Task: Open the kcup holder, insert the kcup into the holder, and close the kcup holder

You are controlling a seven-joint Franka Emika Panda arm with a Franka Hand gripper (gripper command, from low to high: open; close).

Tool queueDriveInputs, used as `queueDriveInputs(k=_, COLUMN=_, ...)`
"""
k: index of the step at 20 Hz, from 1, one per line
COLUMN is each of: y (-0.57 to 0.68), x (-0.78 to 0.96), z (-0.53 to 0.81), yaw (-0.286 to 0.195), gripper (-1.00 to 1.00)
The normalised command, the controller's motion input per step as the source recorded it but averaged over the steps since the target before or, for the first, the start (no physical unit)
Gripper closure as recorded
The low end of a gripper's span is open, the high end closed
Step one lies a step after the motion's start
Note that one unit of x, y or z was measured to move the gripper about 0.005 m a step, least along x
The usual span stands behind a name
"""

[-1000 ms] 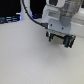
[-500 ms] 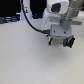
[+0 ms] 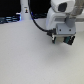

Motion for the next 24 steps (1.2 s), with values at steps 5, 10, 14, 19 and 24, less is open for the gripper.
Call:
queueDriveInputs(k=5, y=0.51, x=-0.61, z=0.05, yaw=0.092, gripper=-1.0)
queueDriveInputs(k=10, y=0.47, x=-0.73, z=0.02, yaw=0.077, gripper=-1.0)
queueDriveInputs(k=14, y=0.49, x=-0.8, z=0.01, yaw=0.059, gripper=-1.0)
queueDriveInputs(k=19, y=0.42, x=-0.76, z=0.0, yaw=0.078, gripper=-1.0)
queueDriveInputs(k=24, y=0.42, x=-0.72, z=0.01, yaw=0.087, gripper=-1.0)
